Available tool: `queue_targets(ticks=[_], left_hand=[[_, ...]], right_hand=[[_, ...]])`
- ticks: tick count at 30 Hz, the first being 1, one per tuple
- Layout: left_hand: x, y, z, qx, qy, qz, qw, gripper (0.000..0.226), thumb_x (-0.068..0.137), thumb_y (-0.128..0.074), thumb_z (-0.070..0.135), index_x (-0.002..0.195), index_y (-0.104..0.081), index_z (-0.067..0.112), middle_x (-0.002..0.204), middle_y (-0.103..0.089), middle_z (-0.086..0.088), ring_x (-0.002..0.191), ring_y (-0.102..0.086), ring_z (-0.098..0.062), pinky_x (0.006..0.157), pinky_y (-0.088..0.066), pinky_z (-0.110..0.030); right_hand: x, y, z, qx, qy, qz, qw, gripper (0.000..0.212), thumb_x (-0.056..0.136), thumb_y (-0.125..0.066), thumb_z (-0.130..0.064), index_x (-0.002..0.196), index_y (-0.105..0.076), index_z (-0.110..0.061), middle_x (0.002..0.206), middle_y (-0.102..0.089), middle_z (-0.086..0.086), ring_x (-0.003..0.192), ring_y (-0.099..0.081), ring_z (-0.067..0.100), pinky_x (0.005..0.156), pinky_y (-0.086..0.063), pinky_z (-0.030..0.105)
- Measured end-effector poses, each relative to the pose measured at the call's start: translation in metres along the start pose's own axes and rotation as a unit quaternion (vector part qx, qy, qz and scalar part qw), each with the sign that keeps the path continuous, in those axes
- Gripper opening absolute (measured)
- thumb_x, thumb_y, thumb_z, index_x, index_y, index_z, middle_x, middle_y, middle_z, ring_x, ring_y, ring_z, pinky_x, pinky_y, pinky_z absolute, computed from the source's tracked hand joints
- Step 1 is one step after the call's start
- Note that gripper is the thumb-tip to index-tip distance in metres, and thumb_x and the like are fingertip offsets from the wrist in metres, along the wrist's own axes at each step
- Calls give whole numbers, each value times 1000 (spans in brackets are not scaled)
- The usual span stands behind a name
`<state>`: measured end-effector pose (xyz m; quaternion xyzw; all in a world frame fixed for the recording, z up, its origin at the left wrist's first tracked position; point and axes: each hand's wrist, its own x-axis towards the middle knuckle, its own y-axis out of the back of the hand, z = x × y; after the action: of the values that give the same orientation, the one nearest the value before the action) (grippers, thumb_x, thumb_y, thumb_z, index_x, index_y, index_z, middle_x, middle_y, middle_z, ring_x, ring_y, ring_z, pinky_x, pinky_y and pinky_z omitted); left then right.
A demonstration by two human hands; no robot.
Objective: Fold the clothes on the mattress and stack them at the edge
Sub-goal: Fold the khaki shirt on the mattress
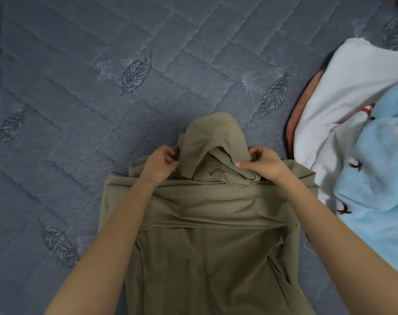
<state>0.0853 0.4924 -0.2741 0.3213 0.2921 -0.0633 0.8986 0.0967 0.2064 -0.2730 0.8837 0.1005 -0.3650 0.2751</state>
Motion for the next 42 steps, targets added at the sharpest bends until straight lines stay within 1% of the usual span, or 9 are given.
queue_targets(ticks=[4, 11, 16, 22, 28, 31, 34, 38, 42], left_hand=[[7, -4, -2, 14, -5, 99, 995, 21, 91, -62, 12, 107, -61, 0, 86, -59, -1, 86, -55, -15, 62, -35, -6], [18, -32, 39, -210, -16, 163, 964, 37, 95, -57, 26, 123, -56, 2, 111, -60, -1, 102, -56, -9, 78, -43, -4], [19, -50, 48, -256, -1, 107, 961, 38, 87, -67, 9, 121, -55, -3, 119, -63, -16, 105, -60, -18, 87, -50, -19], [7, -46, 41, -169, -59, -4, 984, 60, 78, -74, 2, 132, -48, 7, 118, -58, 0, 109, -56, -11, 94, -47, -21], [6, -17, 29, -87, -15, -130, 988, 77, 74, -80, 25, 139, -38, 19, 128, -53, 8, 117, -51, -10, 102, -41, -28], [6, -3, 32, -114, 1, -99, 989, 73, 66, -67, 59, 127, -42, 27, 110, -53, 20, 103, -54, 3, 82, -45, -15], [5, 5, 34, -185, -38, -32, 981, 66, 68, -57, 65, 125, -46, 33, 115, -53, 21, 103, -53, 16, 89, -43, -10], [8, 9, 51, -246, -45, -13, 968, 70, 73, -44, 74, 133, -44, 37, 142, -44, 11, 127, -43, 1, 114, -30, -34], [12, 4, 84, -151, -59, -72, 984, 55, 88, -46, 63, 129, -54, 28, 121, -52, 23, 103, -49, 15, 98, -36, -13]], right_hand=[[3, 3, -2, 97, 0, -54, 994, 61, 69, -86, -15, 122, -56, -3, 117, -66, 12, 103, -63, 21, 98, -49, 37], [14, -19, -29, 121, 26, 169, 978, 62, 88, -64, -45, 130, -54, -1, 129, -59, 12, 119, -54, 21, 105, -37, 28], [28, -26, -41, 301, -73, 162, 937, 58, 93, -50, -55, 100, -65, 1, 96, -58, 6, 96, -56, 22, 98, -44, 35], [28, -23, -37, 246, -9, 109, 963, 21, 81, -75, -29, 80, -64, -11, 75, -56, 8, 73, -50, 17, 70, -40, 28], [8, -4, -36, 252, 157, 46, 954, 8, 82, -71, -1, 82, -67, -7, 87, -59, 0, 84, -56, 10, 84, -45, 27], [-7, 10, -44, 390, 145, -94, 905, 6, 86, -62, 0, 90, -59, -4, 90, -63, 10, 80, -59, 18, 82, -48, 31], [-18, 24, -56, 435, 153, -166, 871, 29, 79, -59, -7, 107, -57, -1, 96, -67, 11, 85, -64, 20, 86, -51, 31], [-27, 37, -75, 429, 175, -211, 860, 32, 77, -57, -8, 109, -58, -3, 93, -70, 6, 84, -67, 16, 81, -54, 25], [-29, 44, -86, 384, 185, -204, 881, 23, 81, -58, -6, 104, -54, -4, 91, -64, 9, 83, -62, 18, 79, -50, 28]])
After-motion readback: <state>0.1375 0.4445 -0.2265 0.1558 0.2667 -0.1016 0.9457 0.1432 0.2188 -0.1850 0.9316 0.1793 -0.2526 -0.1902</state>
